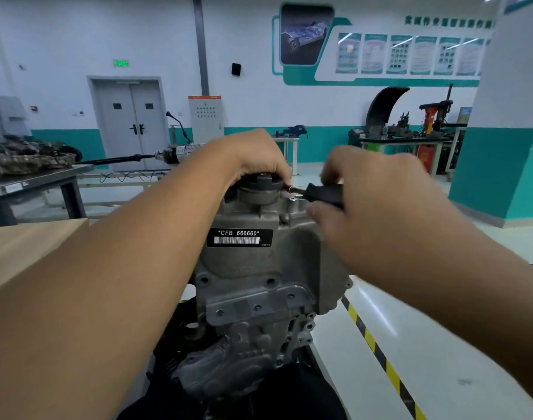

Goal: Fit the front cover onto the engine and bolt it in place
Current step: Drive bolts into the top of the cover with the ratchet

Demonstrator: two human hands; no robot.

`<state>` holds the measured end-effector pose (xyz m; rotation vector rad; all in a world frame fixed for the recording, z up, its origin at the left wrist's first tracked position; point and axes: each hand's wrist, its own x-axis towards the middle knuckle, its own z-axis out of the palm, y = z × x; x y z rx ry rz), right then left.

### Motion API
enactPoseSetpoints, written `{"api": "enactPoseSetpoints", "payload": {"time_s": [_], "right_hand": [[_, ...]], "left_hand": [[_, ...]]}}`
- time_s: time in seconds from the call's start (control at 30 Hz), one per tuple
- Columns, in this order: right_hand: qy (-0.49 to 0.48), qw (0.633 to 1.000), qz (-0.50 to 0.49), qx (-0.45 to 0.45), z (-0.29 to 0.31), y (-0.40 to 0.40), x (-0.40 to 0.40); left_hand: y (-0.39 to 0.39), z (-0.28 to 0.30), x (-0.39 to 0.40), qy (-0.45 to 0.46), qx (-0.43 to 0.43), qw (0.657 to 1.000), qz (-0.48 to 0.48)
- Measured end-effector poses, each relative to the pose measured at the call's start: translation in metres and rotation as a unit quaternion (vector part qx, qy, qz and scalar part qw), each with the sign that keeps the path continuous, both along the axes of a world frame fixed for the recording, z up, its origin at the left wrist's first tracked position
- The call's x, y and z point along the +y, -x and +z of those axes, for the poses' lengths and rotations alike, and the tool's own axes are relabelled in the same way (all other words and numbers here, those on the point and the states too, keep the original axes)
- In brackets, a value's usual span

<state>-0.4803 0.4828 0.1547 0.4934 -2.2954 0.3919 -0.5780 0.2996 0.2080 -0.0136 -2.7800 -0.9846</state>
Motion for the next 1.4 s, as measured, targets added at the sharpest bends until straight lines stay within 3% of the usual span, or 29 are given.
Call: {"api": "enactPoseSetpoints", "payload": {"time_s": [0.07, 0.1, 0.2, 0.23, 0.27, 0.3, 0.33, 0.37, 0.4, 0.43, 0.47, 0.53, 0.8, 0.97, 1.4], "right_hand": [[0.149, 0.982, 0.069, -0.098, 0.001, -0.006, 0.008], [0.266, 0.945, 0.094, -0.163, -0.001, -0.010, 0.012], [0.564, 0.722, 0.170, -0.362, -0.018, -0.019, 0.007], [0.617, 0.660, 0.183, -0.387, -0.021, -0.023, 0.005], [0.635, 0.636, 0.190, -0.394, -0.021, -0.027, 0.002], [0.615, 0.666, 0.182, -0.381, -0.021, -0.030, 0.002], [0.537, 0.756, 0.159, -0.339, -0.022, -0.030, 0.004], [0.388, 0.874, 0.118, -0.267, -0.023, -0.029, 0.007], [0.201, 0.961, 0.076, -0.174, -0.026, -0.025, 0.011], [0.025, 0.996, 0.038, -0.078, -0.027, -0.022, 0.015], [-0.094, 0.995, 0.024, -0.001, -0.027, -0.020, 0.017], [-0.208, 0.978, 0.030, 0.015, -0.024, -0.024, 0.017], [-0.342, 0.936, -0.006, 0.087, -0.015, -0.032, 0.010], [-0.294, 0.949, 0.018, 0.116, -0.024, -0.032, 0.018], [-0.133, 0.991, 0.033, 0.008, -0.032, -0.019, 0.029]], "left_hand": [[0.001, -0.001, 0.000, 0.000, -0.001, 1.000, -0.003], [0.001, -0.001, 0.000, -0.001, 0.000, 1.000, -0.005], [0.001, 0.000, -0.001, 0.003, 0.005, 1.000, -0.008], [0.000, 0.000, 0.000, 0.005, 0.004, 1.000, -0.009], [0.000, 0.000, -0.001, 0.007, 0.002, 1.000, -0.009], [0.001, 0.000, -0.001, 0.011, 0.001, 1.000, -0.008], [0.001, 0.000, -0.001, 0.014, 0.000, 1.000, -0.007], [0.002, 0.000, -0.001, 0.017, -0.001, 1.000, -0.006], [0.002, 0.000, 0.000, 0.019, -0.003, 1.000, -0.005], [0.002, 0.001, -0.001, 0.023, -0.004, 1.000, -0.005], [0.003, 0.002, -0.001, 0.030, -0.004, 1.000, -0.007], [0.003, 0.003, 0.000, 0.042, -0.004, 0.999, -0.011], [0.010, 0.005, -0.001, 0.082, 0.002, 0.997, -0.016], [0.015, 0.004, -0.003, 0.083, 0.006, 0.996, -0.014], [0.008, 0.002, -0.002, 0.056, 0.008, 0.998, -0.011]]}}
